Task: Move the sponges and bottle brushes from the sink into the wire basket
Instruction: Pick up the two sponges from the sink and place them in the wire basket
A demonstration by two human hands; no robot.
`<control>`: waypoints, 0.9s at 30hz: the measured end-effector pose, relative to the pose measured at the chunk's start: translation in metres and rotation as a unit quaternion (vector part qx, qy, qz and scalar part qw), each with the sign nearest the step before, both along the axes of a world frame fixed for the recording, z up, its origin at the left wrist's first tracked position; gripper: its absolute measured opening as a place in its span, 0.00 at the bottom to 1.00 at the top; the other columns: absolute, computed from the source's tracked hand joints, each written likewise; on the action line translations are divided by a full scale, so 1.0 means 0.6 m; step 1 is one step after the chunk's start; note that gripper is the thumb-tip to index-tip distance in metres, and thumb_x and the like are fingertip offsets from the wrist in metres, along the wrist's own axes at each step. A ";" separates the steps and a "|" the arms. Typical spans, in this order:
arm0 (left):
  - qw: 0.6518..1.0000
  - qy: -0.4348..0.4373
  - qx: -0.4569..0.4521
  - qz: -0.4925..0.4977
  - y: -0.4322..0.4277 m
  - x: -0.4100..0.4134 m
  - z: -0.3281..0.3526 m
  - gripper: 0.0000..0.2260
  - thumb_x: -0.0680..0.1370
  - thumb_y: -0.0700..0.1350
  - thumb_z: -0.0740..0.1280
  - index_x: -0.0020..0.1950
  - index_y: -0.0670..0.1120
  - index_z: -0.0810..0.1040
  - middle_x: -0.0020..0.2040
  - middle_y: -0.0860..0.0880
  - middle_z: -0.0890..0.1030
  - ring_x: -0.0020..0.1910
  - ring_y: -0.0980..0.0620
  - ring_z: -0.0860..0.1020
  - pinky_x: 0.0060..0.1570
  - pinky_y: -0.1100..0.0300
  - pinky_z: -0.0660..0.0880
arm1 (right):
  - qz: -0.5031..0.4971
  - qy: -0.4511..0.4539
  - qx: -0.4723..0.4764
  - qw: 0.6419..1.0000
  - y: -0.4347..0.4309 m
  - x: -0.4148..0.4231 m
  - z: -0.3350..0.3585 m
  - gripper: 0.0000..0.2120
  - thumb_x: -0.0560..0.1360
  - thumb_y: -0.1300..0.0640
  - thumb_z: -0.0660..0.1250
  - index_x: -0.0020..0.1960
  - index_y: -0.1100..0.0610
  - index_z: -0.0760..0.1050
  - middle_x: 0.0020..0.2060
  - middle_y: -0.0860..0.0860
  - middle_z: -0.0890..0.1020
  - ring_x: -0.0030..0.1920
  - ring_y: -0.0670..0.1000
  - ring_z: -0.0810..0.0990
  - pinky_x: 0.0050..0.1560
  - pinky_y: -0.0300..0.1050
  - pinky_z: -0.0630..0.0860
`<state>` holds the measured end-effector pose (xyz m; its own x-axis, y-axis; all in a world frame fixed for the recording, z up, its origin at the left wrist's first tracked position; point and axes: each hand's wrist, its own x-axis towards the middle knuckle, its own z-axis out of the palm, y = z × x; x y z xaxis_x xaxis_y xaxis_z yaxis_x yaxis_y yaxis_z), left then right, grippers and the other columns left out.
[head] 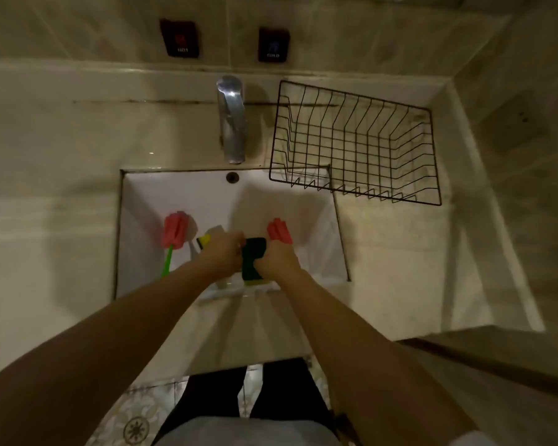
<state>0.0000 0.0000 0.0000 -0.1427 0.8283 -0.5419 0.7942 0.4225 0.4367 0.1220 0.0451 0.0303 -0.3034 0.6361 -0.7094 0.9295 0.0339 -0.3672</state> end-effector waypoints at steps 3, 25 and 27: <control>0.994 0.061 -0.021 -0.092 0.035 -0.003 -0.022 0.22 0.72 0.47 0.71 0.64 0.47 0.73 0.58 0.44 0.77 0.53 0.44 0.78 0.55 0.54 0.74 | -0.045 0.009 -0.010 0.999 -0.001 -0.006 -0.039 0.16 0.77 0.61 0.63 0.64 0.63 0.75 0.60 0.61 0.79 0.61 0.61 0.78 0.55 0.51 0.76; 0.990 -0.033 -0.090 0.107 0.072 -0.004 -0.155 0.24 0.79 0.46 0.63 0.75 0.44 0.66 0.71 0.40 0.72 0.69 0.43 0.71 0.66 0.58 0.67 | -0.106 0.010 -0.015 0.994 -0.009 -0.016 -0.223 0.14 0.76 0.60 0.64 0.60 0.65 0.74 0.55 0.61 0.80 0.54 0.61 0.80 0.47 0.49 0.75; 0.992 -0.019 -0.076 0.100 0.072 -0.011 -0.144 0.21 0.78 0.48 0.65 0.71 0.45 0.73 0.67 0.41 0.76 0.65 0.43 0.75 0.65 0.56 0.70 | -0.123 0.028 -0.023 0.992 -0.005 -0.012 -0.217 0.12 0.74 0.61 0.66 0.56 0.64 0.77 0.53 0.61 0.82 0.50 0.60 0.81 0.42 0.46 0.73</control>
<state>-0.0068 0.0430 -0.0862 -0.2734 0.6936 -0.6665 0.6722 0.6333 0.3835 0.1151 0.0420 -0.0998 -0.1822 0.6636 -0.7256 0.8855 -0.2100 -0.4144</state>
